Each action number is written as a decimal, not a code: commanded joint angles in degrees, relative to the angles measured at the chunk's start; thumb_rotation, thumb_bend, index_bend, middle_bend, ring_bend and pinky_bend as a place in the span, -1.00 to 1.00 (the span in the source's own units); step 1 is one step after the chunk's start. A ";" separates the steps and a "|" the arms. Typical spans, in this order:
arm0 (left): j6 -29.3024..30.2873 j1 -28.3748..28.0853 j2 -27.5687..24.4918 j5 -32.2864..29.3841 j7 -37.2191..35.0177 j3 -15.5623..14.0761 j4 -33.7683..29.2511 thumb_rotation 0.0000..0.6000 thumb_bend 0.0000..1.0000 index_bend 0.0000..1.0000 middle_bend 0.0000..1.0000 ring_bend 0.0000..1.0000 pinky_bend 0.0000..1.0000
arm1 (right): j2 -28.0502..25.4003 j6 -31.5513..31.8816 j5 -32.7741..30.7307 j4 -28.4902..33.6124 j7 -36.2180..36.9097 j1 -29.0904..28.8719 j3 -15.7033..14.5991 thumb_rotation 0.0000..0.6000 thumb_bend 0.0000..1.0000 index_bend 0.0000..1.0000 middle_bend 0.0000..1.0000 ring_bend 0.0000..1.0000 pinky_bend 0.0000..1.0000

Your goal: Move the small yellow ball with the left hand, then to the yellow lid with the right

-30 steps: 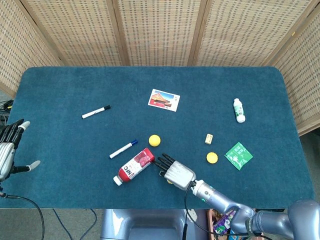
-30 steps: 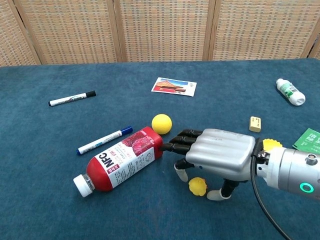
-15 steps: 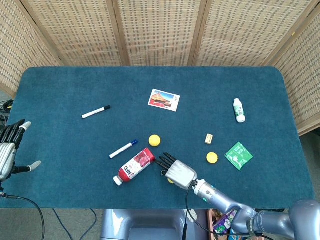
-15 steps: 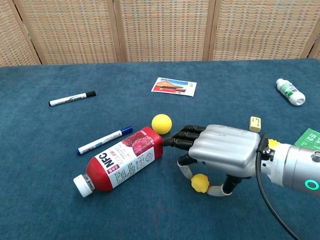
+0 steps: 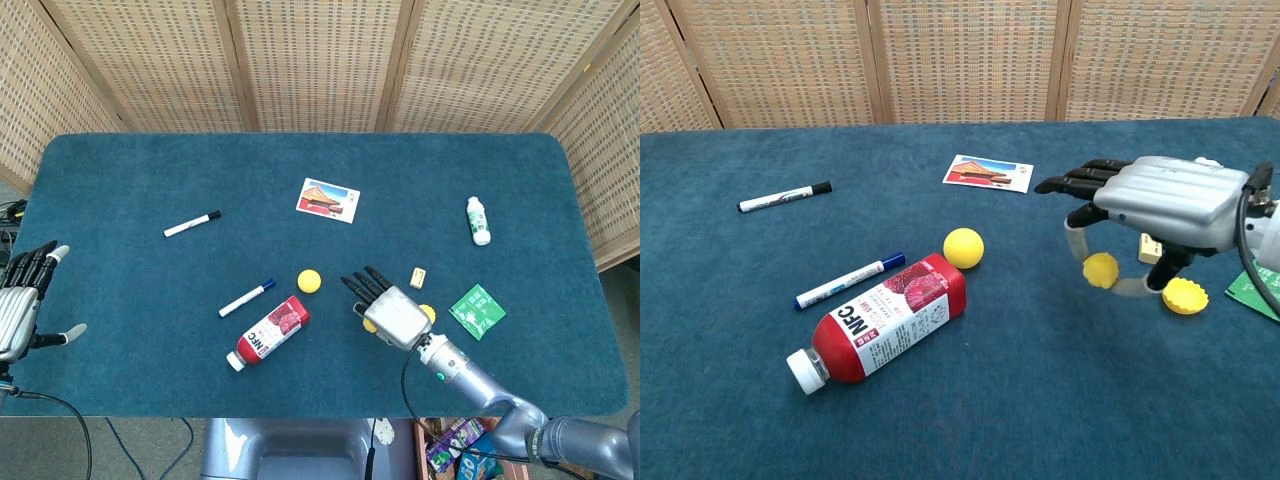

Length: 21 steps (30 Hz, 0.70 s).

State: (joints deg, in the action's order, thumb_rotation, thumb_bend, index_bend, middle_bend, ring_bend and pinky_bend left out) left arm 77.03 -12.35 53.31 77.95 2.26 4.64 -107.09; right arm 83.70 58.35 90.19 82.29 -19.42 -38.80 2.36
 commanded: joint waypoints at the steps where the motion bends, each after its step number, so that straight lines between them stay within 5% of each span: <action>1: -0.03 -0.02 0.08 0.05 0.23 0.00 -0.10 1.00 -1.00 -1.00 -1.00 -1.00 -1.00 | -0.69 -1.20 -3.64 -2.70 2.86 0.99 0.87 1.00 -0.43 -0.01 -1.00 -1.00 -1.00; 21: -1.50 -0.60 0.44 -1.22 1.40 0.31 0.03 1.00 -1.00 -1.00 -1.00 -1.00 -1.00 | -0.79 -3.26 -6.18 -7.08 3.31 2.15 -0.70 1.00 -0.42 -0.01 -1.00 -1.00 -1.00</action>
State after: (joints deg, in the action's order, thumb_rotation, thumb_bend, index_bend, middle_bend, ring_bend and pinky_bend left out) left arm 75.53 -12.95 53.75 76.74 3.67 4.95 -107.07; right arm 82.96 55.10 84.06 75.14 -16.05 -36.71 1.69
